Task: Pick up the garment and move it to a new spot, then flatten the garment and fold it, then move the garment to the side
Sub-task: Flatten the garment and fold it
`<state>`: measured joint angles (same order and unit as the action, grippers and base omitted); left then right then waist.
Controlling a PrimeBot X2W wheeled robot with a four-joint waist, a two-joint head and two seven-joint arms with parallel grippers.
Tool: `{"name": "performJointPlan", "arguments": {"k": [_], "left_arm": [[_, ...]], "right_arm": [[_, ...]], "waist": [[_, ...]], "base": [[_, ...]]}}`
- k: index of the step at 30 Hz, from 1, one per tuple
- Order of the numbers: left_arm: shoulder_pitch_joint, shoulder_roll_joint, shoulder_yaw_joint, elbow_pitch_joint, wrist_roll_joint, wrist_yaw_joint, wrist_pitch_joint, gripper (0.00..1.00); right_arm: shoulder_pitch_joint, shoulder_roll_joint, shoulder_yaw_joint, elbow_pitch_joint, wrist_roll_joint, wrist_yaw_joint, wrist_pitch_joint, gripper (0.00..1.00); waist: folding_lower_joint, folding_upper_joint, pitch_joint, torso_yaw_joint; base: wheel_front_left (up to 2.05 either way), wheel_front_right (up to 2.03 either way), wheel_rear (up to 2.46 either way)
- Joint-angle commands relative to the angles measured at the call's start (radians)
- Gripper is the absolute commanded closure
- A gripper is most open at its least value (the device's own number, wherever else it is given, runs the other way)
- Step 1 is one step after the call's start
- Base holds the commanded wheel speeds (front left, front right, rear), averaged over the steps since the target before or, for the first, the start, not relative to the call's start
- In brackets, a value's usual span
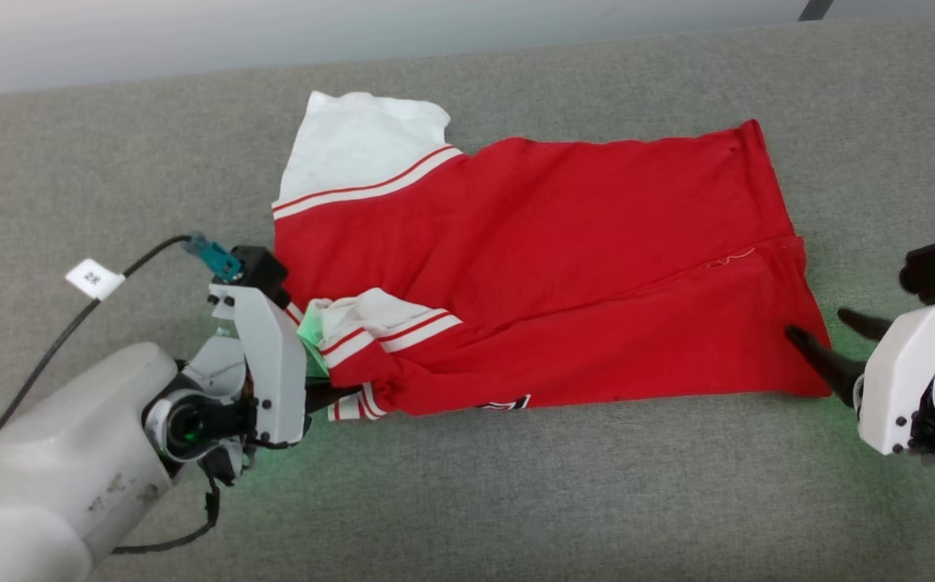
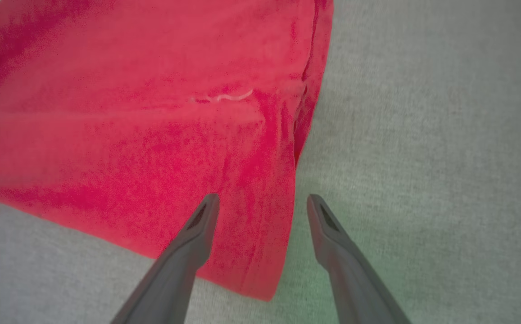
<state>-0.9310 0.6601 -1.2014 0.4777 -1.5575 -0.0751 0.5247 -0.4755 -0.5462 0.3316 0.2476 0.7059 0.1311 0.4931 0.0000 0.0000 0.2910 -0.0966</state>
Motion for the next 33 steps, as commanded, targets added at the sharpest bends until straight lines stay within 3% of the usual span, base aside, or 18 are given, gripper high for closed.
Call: {"name": "performJointPlan", "arguments": {"k": [1, 6, 16, 17, 18, 24, 33], "left_arm": [[0.03, -0.033, -0.023, 0.002, 0.007, -0.005, -0.001, 1.0], [0.021, -0.038, -0.02, -0.01, 0.025, -0.02, -0.025, 1.0], [0.006, -0.037, -0.019, -0.039, 0.061, -0.025, -0.055, 1.0], [0.005, -0.038, -0.017, -0.04, 0.063, -0.025, -0.06, 1.0], [0.004, -0.037, -0.017, -0.04, 0.064, -0.025, -0.063, 1.0], [0.026, -0.02, -0.004, -0.06, 0.08, -0.03, -0.116, 1.0], [0.107, 0.065, 0.007, -0.173, 0.094, 0.004, -0.208, 1.0]], "right_arm": [[0.01, -0.022, 0.019, -0.014, 0.015, -0.001, 0.047, 0.0], [-0.001, -0.065, 0.078, -0.025, 0.001, -0.001, 0.181, 0.0], [-0.041, -0.014, 0.094, 0.095, -0.035, -0.001, 0.242, 0.01], [-0.041, -0.009, 0.099, 0.101, -0.032, -0.001, 0.243, 0.57], [-0.042, -0.005, 0.104, 0.102, -0.024, -0.001, 0.244, 1.0], [-0.01, -0.03, 0.09, 0.079, -0.006, -0.001, 0.229, 1.0], [0.096, -0.075, 0.036, -0.007, 0.024, -0.001, 0.215, 1.0]], "waist": [[0.0, 0.0, 0.004, 0.006], [0.0, 0.0, 0.018, 0.019], [0.0, 0.0, 0.049, 0.048], [0.0, 0.0, 0.049, 0.05], [0.0, 0.0, 0.048, 0.053], [0.0, 0.0, 0.016, 0.061], [0.0, 0.0, -0.059, 0.072]], "base": [[0.0, 0.0, 0.0], [0.0, 0.0, 0.0], [0.0, 0.0, 0.0], [0.0, 0.0, 0.0], [0.0, 0.0, 0.0], [0.0, 0.0, 0.0], [0.0, 0.0, 0.0]]}}
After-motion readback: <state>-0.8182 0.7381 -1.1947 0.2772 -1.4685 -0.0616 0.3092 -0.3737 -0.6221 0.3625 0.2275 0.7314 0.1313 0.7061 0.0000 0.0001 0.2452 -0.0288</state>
